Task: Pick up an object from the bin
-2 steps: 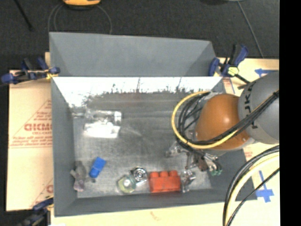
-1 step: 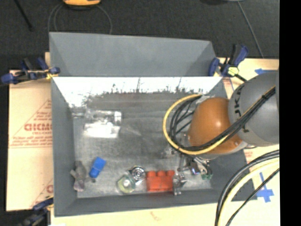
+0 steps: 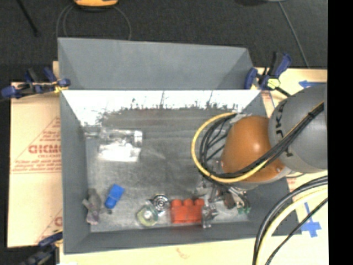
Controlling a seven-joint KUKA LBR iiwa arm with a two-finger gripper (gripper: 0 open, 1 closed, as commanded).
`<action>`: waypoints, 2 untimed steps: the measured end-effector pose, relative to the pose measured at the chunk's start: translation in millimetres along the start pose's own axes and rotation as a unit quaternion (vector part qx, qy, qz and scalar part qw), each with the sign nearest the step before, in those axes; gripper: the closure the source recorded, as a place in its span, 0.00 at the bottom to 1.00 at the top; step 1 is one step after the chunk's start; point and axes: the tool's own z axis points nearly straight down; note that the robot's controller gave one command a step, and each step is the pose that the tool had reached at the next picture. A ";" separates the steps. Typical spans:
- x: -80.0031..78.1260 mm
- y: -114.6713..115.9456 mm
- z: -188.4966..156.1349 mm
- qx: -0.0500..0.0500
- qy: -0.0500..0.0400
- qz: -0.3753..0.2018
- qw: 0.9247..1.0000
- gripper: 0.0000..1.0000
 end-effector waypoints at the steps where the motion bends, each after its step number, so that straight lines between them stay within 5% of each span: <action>1: -3.8 -30.9 -185.8 -0.001 -0.011 -0.058 0.998 1.00; 2: -2.4 -29.6 -181.6 -0.003 -0.007 -0.058 0.998 0.00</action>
Offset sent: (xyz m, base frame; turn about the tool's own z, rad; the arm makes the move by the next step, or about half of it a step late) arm 0.0075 -0.0265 0.1813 -0.1197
